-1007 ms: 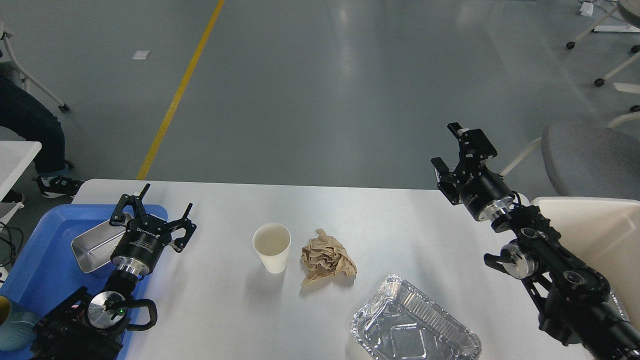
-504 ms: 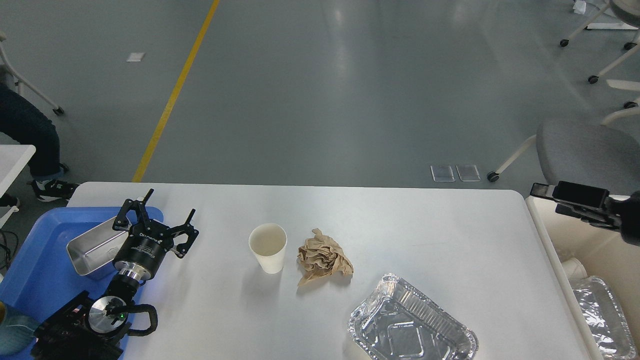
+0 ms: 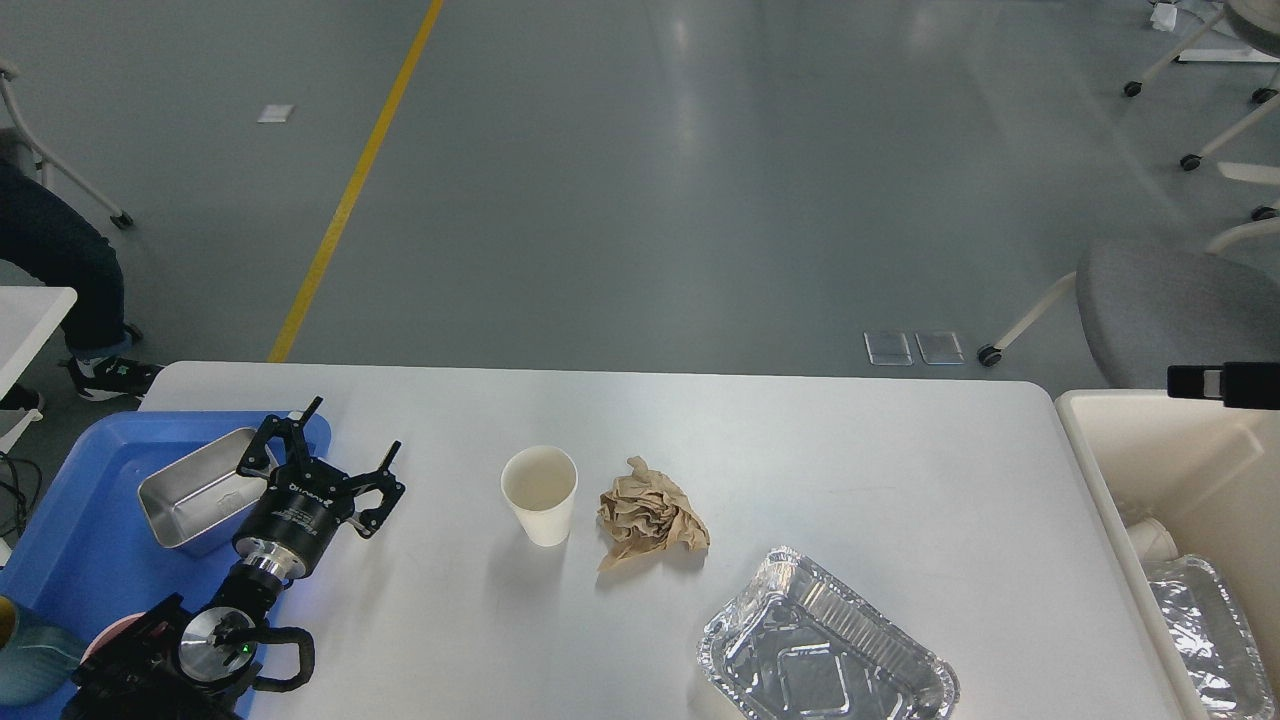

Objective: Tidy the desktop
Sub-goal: 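Swing the right gripper out over the bin and down toward the foil tray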

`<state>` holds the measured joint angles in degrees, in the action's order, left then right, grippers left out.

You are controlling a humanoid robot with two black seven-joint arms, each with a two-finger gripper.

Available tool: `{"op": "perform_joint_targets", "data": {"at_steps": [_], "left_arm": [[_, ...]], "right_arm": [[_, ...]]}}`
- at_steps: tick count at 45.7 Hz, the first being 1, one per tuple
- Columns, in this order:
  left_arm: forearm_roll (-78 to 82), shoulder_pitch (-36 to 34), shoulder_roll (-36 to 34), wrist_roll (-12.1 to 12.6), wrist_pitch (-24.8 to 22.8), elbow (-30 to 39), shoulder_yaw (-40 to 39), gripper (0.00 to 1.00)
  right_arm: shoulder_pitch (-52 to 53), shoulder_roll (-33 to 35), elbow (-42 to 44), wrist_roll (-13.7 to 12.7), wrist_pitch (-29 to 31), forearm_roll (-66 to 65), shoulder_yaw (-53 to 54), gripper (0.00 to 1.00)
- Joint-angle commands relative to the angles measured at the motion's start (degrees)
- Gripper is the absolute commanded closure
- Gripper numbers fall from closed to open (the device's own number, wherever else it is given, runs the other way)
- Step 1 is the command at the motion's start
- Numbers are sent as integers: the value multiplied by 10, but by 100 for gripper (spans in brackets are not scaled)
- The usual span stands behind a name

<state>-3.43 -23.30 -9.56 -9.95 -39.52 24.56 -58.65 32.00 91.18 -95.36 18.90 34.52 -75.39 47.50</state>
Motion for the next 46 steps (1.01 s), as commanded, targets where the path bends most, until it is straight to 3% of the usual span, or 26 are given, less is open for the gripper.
{"op": "perform_joint_targets", "data": {"at_steps": [1,8,22,36,46], "left_arm": [[0,0,0,0,1,1,2,3],[1,1,0,1,4,1,3,3],[22,-1,-4,1,14,0,3,3],[29,0,-15,3,16,1,3,3],[30,4,-18,4,16,0,4,3]], "right_arm": [[0,-2,0,-1,0,-1,0,0],[-24,-2,2,-7,2,-31,-8,0],[-199,-31,3,-29,-4,-75,-14,0],[-292,-92,3,-49,-1,-75,-14,0],[-337,-177,3,-53,4,-71,-14,0]]}}
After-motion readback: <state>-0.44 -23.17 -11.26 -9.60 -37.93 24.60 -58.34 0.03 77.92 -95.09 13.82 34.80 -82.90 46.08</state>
